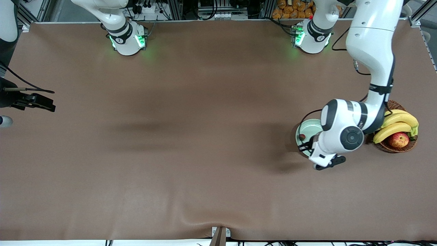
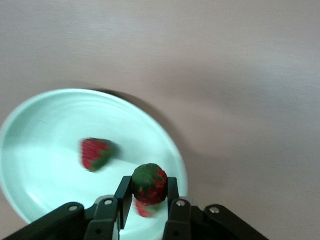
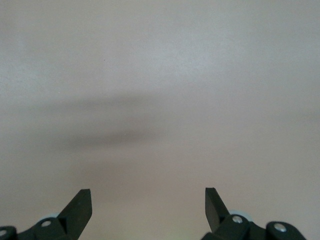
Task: Collect all strawberries into plate
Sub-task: 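Lower the third strawberry onto the plate and open the left gripper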
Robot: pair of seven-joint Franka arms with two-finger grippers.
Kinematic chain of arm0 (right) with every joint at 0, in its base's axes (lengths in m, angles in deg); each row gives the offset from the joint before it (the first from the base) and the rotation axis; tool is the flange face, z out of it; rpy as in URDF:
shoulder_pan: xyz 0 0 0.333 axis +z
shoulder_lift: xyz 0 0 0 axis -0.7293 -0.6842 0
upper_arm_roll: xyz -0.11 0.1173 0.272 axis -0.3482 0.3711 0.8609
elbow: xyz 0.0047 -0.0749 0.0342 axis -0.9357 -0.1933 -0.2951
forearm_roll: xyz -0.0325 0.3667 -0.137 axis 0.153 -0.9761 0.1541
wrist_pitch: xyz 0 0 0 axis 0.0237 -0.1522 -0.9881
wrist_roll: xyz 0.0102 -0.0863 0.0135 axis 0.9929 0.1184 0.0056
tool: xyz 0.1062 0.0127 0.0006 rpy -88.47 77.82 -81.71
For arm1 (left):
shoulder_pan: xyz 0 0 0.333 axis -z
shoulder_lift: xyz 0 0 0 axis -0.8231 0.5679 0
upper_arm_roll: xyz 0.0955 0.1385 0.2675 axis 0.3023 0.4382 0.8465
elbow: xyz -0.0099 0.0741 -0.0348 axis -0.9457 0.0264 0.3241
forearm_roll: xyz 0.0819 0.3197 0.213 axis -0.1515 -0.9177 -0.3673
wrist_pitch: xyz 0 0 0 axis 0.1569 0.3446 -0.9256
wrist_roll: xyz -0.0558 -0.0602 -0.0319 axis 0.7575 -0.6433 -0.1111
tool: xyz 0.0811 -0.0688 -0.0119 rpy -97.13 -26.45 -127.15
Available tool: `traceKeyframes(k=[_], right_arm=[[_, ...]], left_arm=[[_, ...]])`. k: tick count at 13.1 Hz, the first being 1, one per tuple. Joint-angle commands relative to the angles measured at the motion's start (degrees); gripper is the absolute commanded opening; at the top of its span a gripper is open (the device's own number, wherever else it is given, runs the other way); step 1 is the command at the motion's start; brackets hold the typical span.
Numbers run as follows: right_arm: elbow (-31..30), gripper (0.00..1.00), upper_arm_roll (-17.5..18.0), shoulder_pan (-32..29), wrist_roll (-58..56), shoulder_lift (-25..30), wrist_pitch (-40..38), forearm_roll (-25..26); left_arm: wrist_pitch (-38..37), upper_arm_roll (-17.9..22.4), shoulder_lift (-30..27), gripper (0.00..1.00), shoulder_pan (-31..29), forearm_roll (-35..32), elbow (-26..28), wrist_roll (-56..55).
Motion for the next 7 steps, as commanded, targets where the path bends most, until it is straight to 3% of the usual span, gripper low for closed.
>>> traceKeyframes(k=[1, 2, 5, 7], right_arm=[[-2.0, 1.0, -0.8, 1.7, -0.4, 2.4, -0.8, 0.0], [-1.9, 1.0, -0.8, 2.3, -0.4, 2.4, -1.8, -0.1], [-1.9, 1.0, -1.1, 2.2, -0.2, 2.5, -4.0, -4.6], [-1.5, 1.0, -1.7, 2.3, -0.2, 2.9, -6.9, -5.0]], left_arm=[[0.0, -0.8, -2.1, 0.69, -1.0, -1.8, 2.6, 1.6], [-0.1, -0.8, -2.4, 1.0, -1.0, -1.8, 2.5, 1.6], [-3.6, -0.9, -6.3, 1.0, -1.8, -1.8, 1.9, 1.6], [-8.1, -0.9, -11.3, 1.0, -1.9, -1.4, 0.9, 1.6]])
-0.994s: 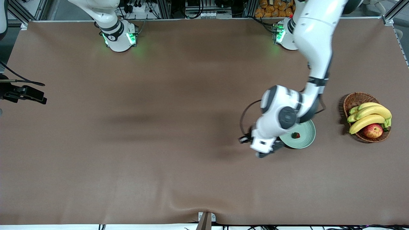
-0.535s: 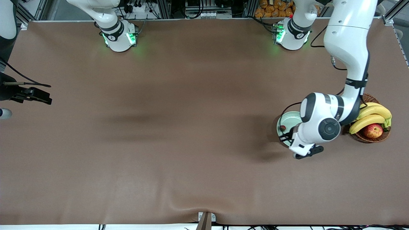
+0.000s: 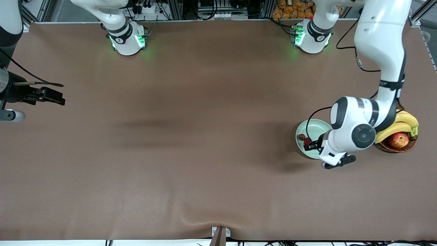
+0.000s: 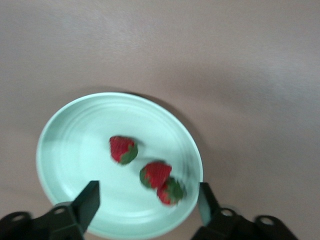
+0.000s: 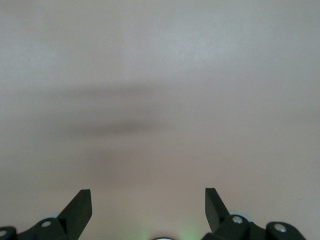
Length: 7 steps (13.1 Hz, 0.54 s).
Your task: Collect all strawberries into plate
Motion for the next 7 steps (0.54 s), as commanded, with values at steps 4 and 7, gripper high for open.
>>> traceKeyframes(k=[4, 7], right_arm=[[-1.3, 1.0, -1.2, 0.5, -0.1, 2.6, -2.6, -1.5], [-0.8, 1.0, -1.3, 0.5, -0.1, 2.6, -2.6, -1.4]], left_arm=[[-14.3, -0.7, -14.6, 1.0, -0.8, -0.9, -4.1, 1.0], [-18.9, -0.3, -19.9, 1.0, -1.3, -0.8, -5.7, 5.3]])
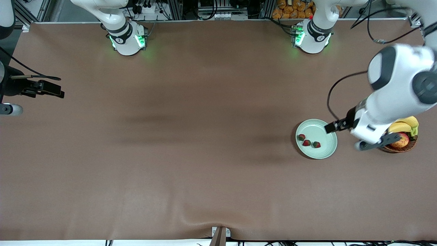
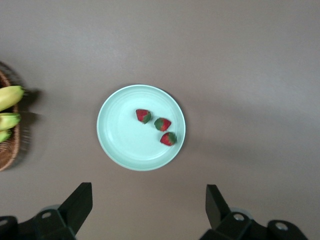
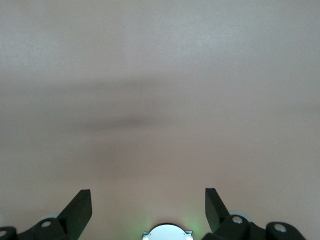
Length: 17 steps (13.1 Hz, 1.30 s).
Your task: Collect all strawberries into plate
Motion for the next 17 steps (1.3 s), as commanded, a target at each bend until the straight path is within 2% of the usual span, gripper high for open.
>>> traceKeyframes(k=[1, 8, 10, 12, 14, 16, 17], right_arm=[[-0.8, 1.0, -0.7, 0.4, -0.1, 1.4, -0.2, -0.6], [-0.2, 1.0, -0.5, 0.4, -0.3, 1.1, 0.0, 0.0], [0.1, 1.0, -0.5, 0.4, -0.4, 0.9, 0.0, 0.0], [0.5, 1.0, -0.4, 0.4, -0.6, 1.0, -0.2, 0.4], [0.9, 1.0, -0.5, 0.3, -0.8, 1.1, -0.2, 0.4], [1.0, 1.0, -0.6, 0.0, -0.9, 1.2, -0.3, 0.2], [1.2, 1.0, -0.6, 0.0, -0.9, 1.3, -0.3, 0.0]], left_arm=[[-3.0, -0.5, -4.2, 1.0, -2.3, -0.8, -0.3, 5.4], [-8.8, -0.8, -12.9, 1.0, -3.4, -0.9, -0.5, 12.6], [-9.0, -0.9, -13.0, 1.0, -3.4, -1.1, -0.6, 12.6], [-9.0, -1.1, -11.3, 1.0, -5.7, -1.1, -3.4, 14.8], [-9.7, -4.5, -11.5, 1.0, -8.6, -0.9, -3.5, 15.1], [-10.4, -9.8, -11.9, 1.0, -13.4, -0.9, -3.1, 14.9], [-10.4, -9.6, -12.1, 1.0, -13.3, -1.2, -3.0, 14.9]])
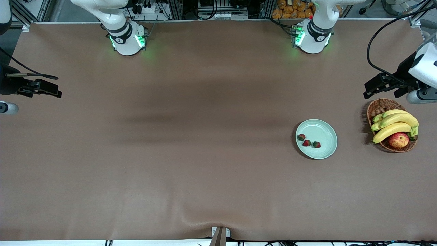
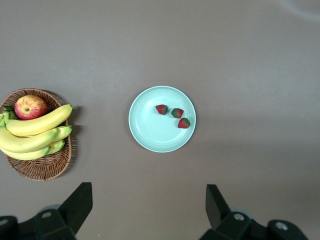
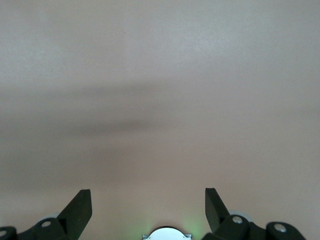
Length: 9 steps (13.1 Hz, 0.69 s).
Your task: Collect all strawberries into plate
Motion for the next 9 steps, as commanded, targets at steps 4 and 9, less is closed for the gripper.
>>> traceKeyframes(k=[4, 9], right_arm=[[0.8, 1.0, -0.2, 0.1, -0.7, 1.1, -1.6, -0.3], [2.2, 1.0, -0.2, 0.2, -0.7, 1.1, -1.5, -0.3]], left_arm=[[-1.1, 1.2, -2.5, 1.0, 1.0, -1.2, 2.6, 0.4], [-2.7, 4.7, -3.7, 1.0, 5.5, -1.2, 3.0, 0.9]])
